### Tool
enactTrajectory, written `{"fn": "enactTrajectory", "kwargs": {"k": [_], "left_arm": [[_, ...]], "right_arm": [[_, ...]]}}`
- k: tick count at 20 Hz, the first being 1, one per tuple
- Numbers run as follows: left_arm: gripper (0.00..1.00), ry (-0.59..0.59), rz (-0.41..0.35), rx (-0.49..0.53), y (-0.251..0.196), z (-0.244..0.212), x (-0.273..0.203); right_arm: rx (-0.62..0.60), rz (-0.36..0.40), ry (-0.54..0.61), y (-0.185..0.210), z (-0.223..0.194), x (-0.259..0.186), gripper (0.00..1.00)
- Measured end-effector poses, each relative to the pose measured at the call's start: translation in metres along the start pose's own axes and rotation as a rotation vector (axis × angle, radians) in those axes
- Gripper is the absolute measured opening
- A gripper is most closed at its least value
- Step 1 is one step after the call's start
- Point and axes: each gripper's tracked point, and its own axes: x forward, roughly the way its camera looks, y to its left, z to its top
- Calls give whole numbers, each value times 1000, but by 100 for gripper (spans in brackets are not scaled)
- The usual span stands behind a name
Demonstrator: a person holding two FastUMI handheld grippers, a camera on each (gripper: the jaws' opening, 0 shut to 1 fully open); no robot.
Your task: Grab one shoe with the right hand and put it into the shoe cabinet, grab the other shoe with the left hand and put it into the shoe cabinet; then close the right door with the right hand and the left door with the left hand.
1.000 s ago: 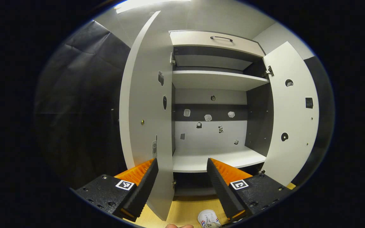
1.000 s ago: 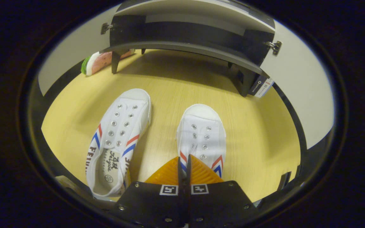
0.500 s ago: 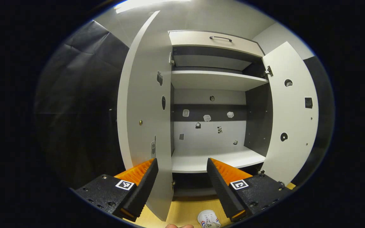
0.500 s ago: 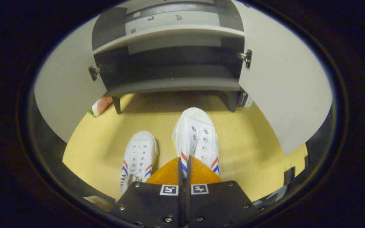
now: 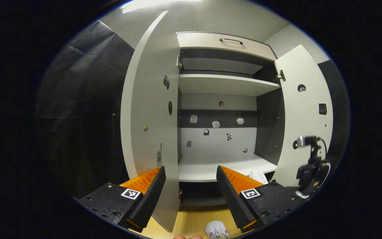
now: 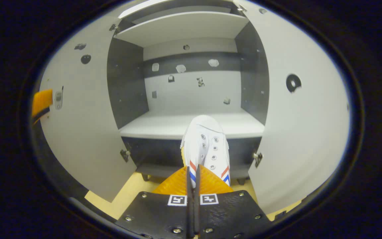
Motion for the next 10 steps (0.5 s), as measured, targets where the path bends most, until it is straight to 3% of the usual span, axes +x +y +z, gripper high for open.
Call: {"fn": "enactTrajectory", "kwargs": {"k": [6, 10], "left_arm": [[94, -6, -7, -5, 0, 1, -1], [94, -5, -3, -1, 1, 0, 0]], "right_arm": [[-59, -23, -103, -5, 93, 76, 0], [-79, -63, -69, -14, 106, 127, 0]]}}
